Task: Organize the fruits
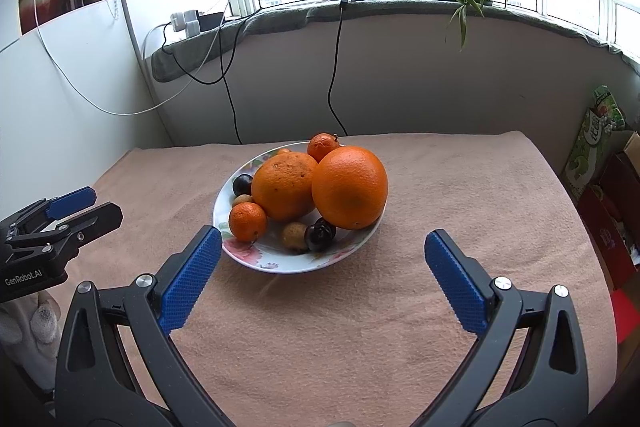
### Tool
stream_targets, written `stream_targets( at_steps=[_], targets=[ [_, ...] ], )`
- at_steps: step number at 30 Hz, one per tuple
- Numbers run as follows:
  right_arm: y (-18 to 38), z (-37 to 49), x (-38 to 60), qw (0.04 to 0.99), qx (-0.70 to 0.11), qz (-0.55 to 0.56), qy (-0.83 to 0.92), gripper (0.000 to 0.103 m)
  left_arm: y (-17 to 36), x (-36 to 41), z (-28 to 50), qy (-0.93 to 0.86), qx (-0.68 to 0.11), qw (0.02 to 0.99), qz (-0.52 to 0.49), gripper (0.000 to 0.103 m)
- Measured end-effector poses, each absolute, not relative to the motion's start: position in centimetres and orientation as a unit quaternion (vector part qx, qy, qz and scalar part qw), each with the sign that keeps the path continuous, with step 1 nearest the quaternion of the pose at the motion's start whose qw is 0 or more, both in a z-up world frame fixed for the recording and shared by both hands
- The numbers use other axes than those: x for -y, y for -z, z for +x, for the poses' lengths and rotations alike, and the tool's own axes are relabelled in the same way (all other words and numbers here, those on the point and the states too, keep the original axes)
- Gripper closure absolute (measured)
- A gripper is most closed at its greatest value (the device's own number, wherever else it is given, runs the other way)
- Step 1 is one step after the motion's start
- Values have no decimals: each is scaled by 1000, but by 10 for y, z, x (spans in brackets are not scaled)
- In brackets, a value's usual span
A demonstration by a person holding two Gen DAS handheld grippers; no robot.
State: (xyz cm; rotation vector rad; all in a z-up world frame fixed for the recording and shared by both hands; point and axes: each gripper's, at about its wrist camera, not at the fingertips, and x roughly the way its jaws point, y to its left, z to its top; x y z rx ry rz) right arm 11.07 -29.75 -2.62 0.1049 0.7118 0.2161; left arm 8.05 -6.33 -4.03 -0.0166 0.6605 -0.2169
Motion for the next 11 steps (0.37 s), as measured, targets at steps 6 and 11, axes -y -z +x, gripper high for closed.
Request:
stream_targets(
  at_steps=[6,11],
  targets=[
    [26,110,296,930,-348,51,-106,0,40,63,79,106,-321,941,-9,22],
    [27,110,297,930,-349,51,-104,0,41,63,77,110,-315,942,-4,22]
  ],
)
